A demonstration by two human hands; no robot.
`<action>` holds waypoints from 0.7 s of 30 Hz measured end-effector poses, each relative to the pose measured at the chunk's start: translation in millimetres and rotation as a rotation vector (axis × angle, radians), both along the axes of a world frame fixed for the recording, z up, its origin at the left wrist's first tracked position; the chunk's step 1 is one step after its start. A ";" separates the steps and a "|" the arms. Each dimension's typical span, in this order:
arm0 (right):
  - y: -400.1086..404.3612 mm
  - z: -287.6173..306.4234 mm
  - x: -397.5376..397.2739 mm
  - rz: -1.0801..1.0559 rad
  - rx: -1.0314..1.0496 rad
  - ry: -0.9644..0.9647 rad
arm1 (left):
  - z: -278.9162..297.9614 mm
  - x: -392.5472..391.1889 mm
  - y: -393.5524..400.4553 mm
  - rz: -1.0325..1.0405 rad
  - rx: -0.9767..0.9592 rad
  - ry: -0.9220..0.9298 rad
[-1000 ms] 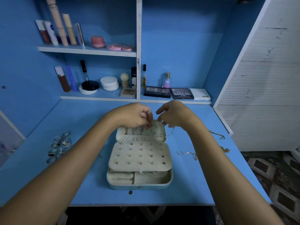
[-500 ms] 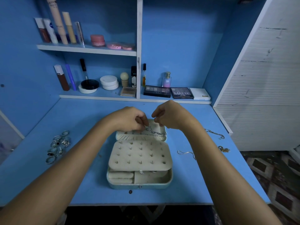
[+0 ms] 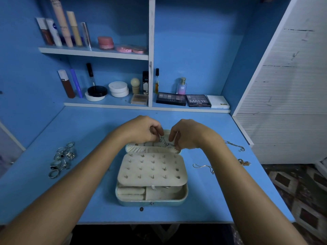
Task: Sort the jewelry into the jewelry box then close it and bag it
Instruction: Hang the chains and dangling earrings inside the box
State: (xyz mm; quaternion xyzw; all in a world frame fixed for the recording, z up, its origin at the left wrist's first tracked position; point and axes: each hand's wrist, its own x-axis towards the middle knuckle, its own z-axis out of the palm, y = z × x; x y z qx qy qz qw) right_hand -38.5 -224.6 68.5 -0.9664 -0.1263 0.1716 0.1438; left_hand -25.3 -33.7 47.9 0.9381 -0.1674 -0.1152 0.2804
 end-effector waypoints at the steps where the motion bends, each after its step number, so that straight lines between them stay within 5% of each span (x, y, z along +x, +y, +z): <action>1: 1.1 0.4 -0.5 0.002 0.002 -0.014 | 0.0 0.0 -0.1 -0.001 0.001 -0.005; 9: 8.1 1.9 -3.6 -0.037 0.274 -0.061 | -1.6 0.5 4.9 0.020 0.002 -0.016; 21: 6.7 -11.3 5.3 -0.056 0.349 -0.201 | -6.2 4.8 6.1 0.026 0.012 -0.058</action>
